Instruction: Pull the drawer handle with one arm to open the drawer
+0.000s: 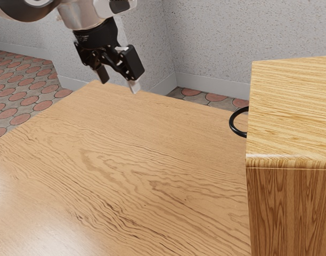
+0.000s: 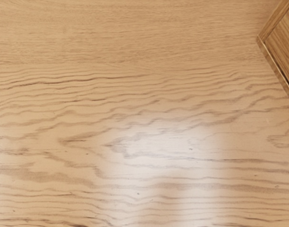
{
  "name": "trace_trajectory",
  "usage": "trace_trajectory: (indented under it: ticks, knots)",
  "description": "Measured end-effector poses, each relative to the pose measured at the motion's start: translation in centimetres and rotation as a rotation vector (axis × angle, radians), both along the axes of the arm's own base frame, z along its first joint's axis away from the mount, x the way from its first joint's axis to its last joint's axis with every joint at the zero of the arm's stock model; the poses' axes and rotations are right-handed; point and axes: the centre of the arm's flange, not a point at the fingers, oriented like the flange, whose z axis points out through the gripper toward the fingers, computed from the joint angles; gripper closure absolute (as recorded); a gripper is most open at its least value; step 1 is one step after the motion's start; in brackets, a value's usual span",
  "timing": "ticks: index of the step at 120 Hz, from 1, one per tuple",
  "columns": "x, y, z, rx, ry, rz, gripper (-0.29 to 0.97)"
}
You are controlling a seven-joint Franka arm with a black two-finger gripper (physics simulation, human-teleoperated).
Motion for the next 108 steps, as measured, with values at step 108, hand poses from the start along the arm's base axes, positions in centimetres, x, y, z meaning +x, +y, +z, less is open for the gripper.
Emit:
trace_trajectory:
  ticks: [108]
  knots:
    - [-4.4,-5.4,-0.9,-0.192,-0.082,0.144,0.00]
